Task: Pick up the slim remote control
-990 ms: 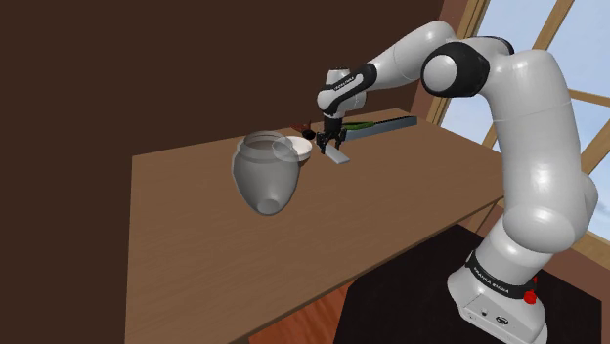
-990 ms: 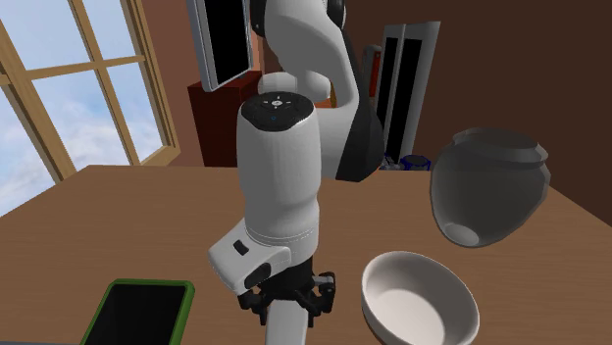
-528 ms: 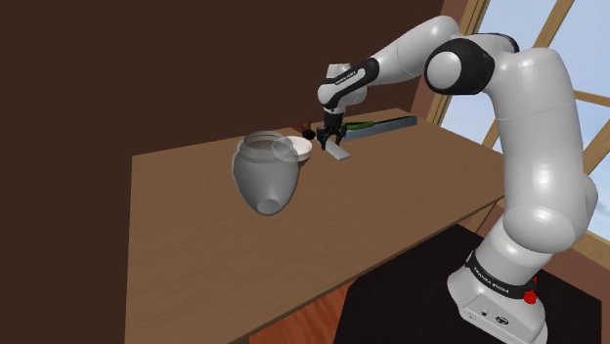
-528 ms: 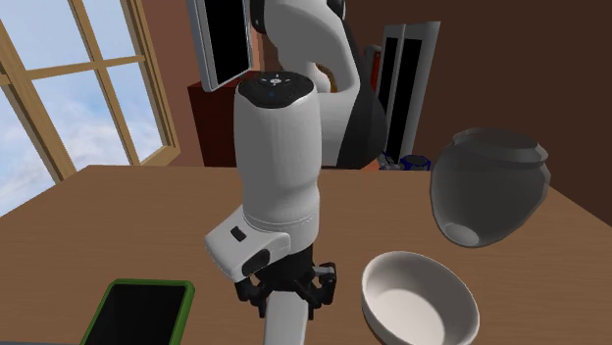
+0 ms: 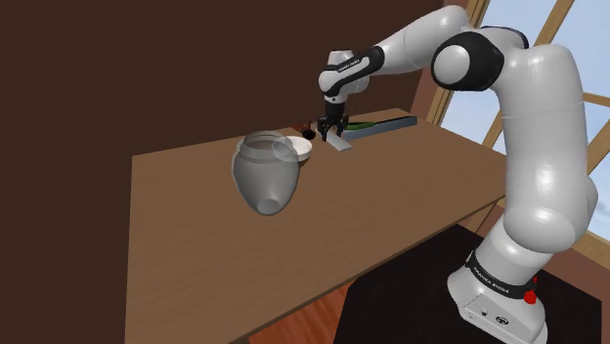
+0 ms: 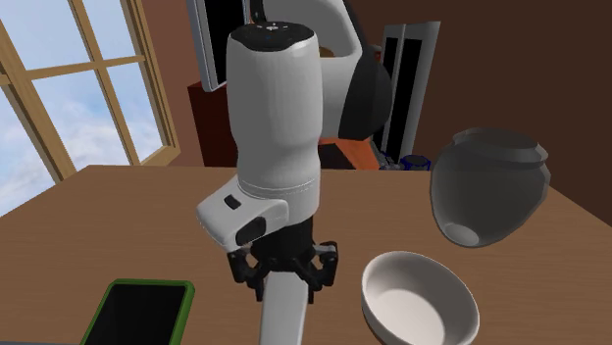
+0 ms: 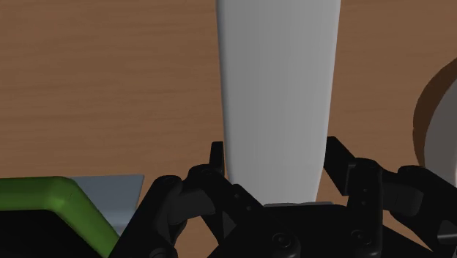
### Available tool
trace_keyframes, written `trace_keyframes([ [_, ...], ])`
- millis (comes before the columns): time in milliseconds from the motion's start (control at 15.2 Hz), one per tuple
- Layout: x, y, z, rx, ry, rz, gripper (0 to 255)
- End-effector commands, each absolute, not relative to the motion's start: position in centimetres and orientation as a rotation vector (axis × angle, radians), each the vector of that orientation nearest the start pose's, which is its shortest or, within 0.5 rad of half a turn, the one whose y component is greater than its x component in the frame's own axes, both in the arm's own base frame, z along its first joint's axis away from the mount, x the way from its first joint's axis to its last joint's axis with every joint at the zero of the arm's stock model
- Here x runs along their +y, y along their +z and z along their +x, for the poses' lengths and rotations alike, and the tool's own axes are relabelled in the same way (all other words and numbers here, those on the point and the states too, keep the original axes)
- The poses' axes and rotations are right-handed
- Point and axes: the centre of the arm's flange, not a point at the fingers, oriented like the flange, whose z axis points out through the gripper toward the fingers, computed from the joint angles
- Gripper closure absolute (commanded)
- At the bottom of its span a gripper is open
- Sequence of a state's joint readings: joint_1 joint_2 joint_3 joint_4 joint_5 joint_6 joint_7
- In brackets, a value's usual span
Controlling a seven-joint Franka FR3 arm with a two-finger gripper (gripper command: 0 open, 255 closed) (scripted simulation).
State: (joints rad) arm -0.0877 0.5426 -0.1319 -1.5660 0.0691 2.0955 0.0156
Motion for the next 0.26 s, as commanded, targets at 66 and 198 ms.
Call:
trace_keyframes([
  [66, -13.46, 34.58, 67.9, 0.395, 0.014, -3.124, 255],
  [198, -13.46, 34.66, 67.9, 0.395, 0.014, -3.124, 255],
])
